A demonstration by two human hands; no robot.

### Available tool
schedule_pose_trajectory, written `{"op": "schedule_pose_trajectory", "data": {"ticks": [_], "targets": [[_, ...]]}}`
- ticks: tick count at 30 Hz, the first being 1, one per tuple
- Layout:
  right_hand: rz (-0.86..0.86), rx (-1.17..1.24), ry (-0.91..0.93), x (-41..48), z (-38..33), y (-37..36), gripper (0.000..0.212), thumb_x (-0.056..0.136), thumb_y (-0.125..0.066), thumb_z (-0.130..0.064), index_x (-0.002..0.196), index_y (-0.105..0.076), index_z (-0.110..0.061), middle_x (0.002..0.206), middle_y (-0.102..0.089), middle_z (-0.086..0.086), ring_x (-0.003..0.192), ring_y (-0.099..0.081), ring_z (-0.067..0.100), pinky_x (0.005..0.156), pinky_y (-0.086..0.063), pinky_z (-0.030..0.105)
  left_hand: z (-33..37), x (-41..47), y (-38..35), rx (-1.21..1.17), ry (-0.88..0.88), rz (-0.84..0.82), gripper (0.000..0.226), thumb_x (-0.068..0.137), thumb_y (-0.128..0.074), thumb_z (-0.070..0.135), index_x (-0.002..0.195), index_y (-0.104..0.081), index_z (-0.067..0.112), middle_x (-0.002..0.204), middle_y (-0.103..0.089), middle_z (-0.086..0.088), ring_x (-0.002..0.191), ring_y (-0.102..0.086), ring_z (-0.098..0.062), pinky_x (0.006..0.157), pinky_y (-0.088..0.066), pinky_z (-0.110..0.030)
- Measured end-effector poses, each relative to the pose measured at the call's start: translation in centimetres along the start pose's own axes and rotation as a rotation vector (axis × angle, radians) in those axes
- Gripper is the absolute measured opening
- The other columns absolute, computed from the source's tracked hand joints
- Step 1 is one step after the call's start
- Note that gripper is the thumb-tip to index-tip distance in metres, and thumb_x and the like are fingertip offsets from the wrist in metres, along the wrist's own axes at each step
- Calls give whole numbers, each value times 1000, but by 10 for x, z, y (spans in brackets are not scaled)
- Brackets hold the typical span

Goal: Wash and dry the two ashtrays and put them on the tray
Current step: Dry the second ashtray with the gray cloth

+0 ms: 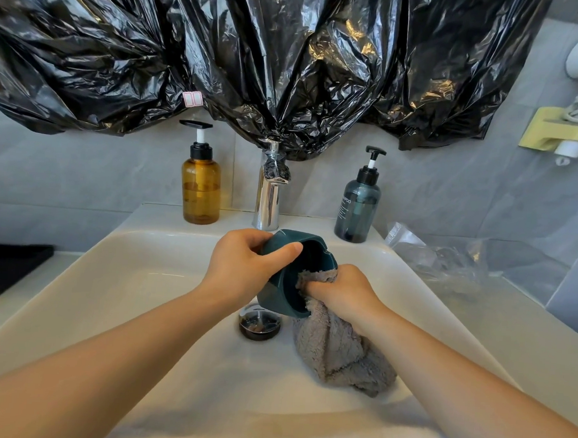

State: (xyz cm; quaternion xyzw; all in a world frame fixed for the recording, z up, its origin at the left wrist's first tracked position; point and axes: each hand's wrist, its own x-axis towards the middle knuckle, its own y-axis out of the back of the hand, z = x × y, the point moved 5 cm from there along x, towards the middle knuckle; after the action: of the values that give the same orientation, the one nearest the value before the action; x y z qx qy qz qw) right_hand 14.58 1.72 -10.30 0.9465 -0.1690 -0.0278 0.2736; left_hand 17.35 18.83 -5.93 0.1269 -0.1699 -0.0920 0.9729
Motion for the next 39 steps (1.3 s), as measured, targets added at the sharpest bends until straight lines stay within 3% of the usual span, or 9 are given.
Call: {"op": "schedule_pose_trajectory", "data": {"ticks": [4, 10, 12, 17, 22, 29, 32, 36, 39], "targets": [[-3, -124, 15, 2, -4, 2, 21, 76, -75, -23, 90, -72, -7, 84, -71, 8, 78, -64, 19, 58, -47, 26, 1, 2, 3, 41, 7, -21, 27, 78, -72, 43, 92, -73, 19, 83, -74, 2, 81, -70, -16, 75, -60, -36], [26, -5, 38, 2, -4, 7, 3, 78, -71, -14, 78, -70, -11, 78, -70, 7, 77, -65, 21, 62, -47, 26, -7, 4, 3, -25, 110, -109, 53, 68, -73, 55, 107, -65, 19, 97, -71, 4, 91, -67, -14, 78, -59, -31], [43, 95, 15, 2, -6, 10, 11, 80, -70, -12, 70, -69, -13, 71, -68, 6, 72, -64, 21, 62, -48, 26, -7, 2, -2, -28, 132, -186, 59, 65, -77, 52, 113, -60, 21, 102, -69, 3, 94, -66, -14, 76, -58, -27], [73, 199, -1, 3, -6, 11, 15, 77, -77, -20, 90, -75, -12, 84, -75, 8, 84, -70, 22, 79, -57, 36, -4, 0, -4, -51, 71, -135, 42, 75, -76, 37, 107, -63, 14, 95, -72, -3, 86, -71, -15, 70, -61, -28], [27, 52, 11, 6, -7, 6, 26, 71, -81, -23, 94, -73, -13, 86, -73, 4, 85, -67, 19, 73, -53, 29, -1, -3, -2, 21, 15, -62, 36, 75, -76, 37, 102, -66, 14, 89, -72, -1, 81, -70, -13, 67, -61, -29], [183, -286, 258, 3, -23, 26, 22, 74, -73, -23, 92, -65, -14, 83, -67, 1, 80, -62, 17, 63, -50, 31, 11, -2, 1, 144, -38, -147, 16, 74, -78, 35, 76, -65, 26, 80, -74, 0, 77, -72, -13, 68, -61, -31], [154, -241, 238, 5, -19, 25, 20, 75, -72, -24, 90, -69, -11, 83, -70, 6, 79, -64, 20, 69, -53, 38, 7, 0, 3, 130, 7, -185, 22, 75, -76, 41, 82, -65, 23, 84, -75, -2, 78, -72, -14, 69, -61, -31], [122, -110, 154, 8, -13, 21, 13, 77, -73, -18, 68, -66, -11, 66, -65, 5, 69, -62, 21, 59, -44, 31, -1, -1, -2, 56, 69, -235, 42, 70, -78, 46, 103, -60, 27, 96, -70, 7, 90, -68, -11, 76, -59, -26], [133, 9, 97, 9, -9, 21, 10, 78, -74, -19, 75, -71, -10, 71, -68, 6, 74, -65, 22, 65, -48, 32, -1, -2, -6, 49, 70, -226, 41, 71, -80, 38, 104, -59, 28, 100, -69, 5, 91, -68, -11, 77, -59, -28]]}}
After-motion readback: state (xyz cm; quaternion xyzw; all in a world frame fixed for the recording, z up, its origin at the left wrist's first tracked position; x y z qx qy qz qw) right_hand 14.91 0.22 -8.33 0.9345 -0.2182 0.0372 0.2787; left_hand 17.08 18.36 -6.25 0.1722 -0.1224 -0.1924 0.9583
